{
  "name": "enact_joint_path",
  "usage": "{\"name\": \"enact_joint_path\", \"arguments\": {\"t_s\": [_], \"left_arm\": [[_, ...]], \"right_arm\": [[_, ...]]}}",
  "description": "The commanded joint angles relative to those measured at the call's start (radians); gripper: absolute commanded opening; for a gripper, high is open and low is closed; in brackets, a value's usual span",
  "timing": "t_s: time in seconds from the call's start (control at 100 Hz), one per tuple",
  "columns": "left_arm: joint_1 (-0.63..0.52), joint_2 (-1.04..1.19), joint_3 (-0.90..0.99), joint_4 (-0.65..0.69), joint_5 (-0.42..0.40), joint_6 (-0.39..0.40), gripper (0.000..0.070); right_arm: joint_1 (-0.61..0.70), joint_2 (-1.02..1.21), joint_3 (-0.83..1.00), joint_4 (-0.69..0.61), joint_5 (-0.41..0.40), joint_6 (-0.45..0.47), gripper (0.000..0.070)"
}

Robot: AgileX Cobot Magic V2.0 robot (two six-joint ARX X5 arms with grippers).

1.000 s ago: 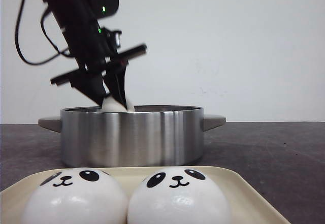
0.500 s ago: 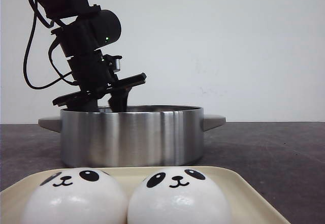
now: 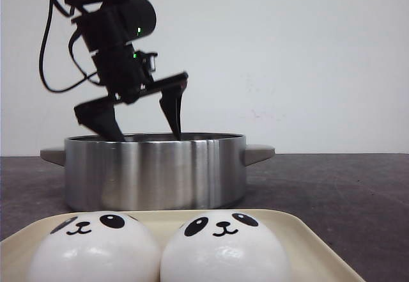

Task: Steam buns
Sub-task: 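Lower the right gripper onto the nearer panda bun beside it and grasp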

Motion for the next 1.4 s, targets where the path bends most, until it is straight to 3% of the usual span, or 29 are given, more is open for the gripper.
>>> {"name": "enact_joint_path", "arguments": {"t_s": [0.0, 0.14, 0.28, 0.55, 0.8, 0.88, 0.95, 1.0, 1.16, 1.29, 1.39], "left_arm": [[-0.012, -0.016, 0.033, 0.003, 0.003, -0.002, 0.0614], [-0.030, -0.129, 0.041, 0.034, 0.001, -0.020, 0.0604], [-0.052, -0.282, 0.041, 0.032, -0.008, -0.019, 0.0596], [-0.085, -0.573, 0.041, -0.006, -0.008, 0.005, 0.0596], [-0.088, -0.774, 0.041, -0.150, -0.017, 0.008, 0.0596], [-0.088, -0.826, 0.041, -0.187, -0.017, 0.008, 0.0596], [-0.088, -0.866, 0.041, -0.211, -0.018, 0.008, 0.0596], [-0.088, -0.891, 0.041, -0.226, -0.018, 0.008, 0.0596], [-0.088, -0.952, 0.041, -0.259, -0.035, 0.008, 0.0596], [-0.088, -0.976, 0.041, -0.267, -0.052, 0.008, 0.0596], [-0.088, -0.982, 0.041, -0.268, -0.052, 0.008, 0.0596]], "right_arm": [[0.008, 0.023, 0.007, -0.029, 0.004, 0.020, 0.0012], [0.001, 0.049, -0.060, -0.063, -0.010, 0.074, 0.0012], [-0.004, 0.074, -0.211, -0.043, -0.089, 0.155, 0.0012], [-0.003, 0.078, -0.585, 0.178, -0.281, 0.314, 0.0012], [0.023, 0.087, -0.758, 0.308, -0.486, 0.402, 0.0017], [0.046, 0.097, -0.772, 0.330, -0.514, 0.423, 0.0143], [0.070, 0.107, -0.772, 0.338, -0.513, 0.441, 0.0341], [0.087, 0.118, -0.772, 0.347, -0.514, 0.452, 0.0435], [0.119, 0.183, -0.772, 0.359, -0.533, 0.473, 0.0488], [0.121, 0.271, -0.772, 0.354, -0.534, 0.491, 0.0693], [0.121, 0.334, -0.772, 0.370, -0.522, 0.491, 0.0696]]}}
